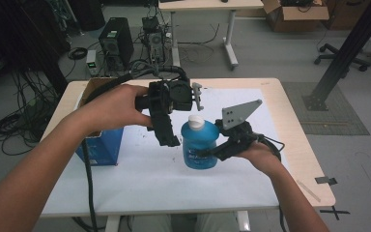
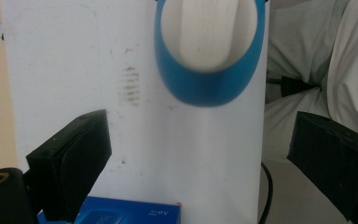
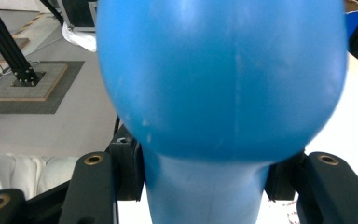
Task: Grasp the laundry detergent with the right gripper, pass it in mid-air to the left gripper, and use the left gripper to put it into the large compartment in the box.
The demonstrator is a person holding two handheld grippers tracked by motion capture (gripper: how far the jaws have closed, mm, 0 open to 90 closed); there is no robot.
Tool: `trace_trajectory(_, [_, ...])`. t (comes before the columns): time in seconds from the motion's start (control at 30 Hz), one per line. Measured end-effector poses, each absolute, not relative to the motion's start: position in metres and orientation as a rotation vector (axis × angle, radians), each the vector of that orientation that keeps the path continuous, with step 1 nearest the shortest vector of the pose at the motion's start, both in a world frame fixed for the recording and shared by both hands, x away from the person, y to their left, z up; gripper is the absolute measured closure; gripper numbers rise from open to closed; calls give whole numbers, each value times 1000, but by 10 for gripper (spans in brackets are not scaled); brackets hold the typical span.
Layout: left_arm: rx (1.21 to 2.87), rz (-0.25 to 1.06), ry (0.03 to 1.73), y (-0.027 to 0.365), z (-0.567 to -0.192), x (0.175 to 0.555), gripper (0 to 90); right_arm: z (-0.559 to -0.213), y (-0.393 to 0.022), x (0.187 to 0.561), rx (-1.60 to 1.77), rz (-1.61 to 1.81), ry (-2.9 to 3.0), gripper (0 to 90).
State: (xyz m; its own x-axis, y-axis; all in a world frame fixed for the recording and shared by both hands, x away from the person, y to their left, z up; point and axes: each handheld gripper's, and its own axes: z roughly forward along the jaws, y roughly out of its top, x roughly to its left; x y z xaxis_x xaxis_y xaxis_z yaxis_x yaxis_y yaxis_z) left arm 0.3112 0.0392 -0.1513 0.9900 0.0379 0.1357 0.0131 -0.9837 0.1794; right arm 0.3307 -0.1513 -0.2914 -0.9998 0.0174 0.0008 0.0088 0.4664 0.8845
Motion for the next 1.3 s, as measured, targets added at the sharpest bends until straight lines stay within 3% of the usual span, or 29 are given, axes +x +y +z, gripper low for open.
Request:
trace_trajectory(0.6, [2955,201,26,35,-151,311,61,-291,-121,337,-39,1620,2703,435])
trace_trajectory(1.3, [2967,172,2,25,-172,318,81,-288,-116,337,-40,1615,2709,435])
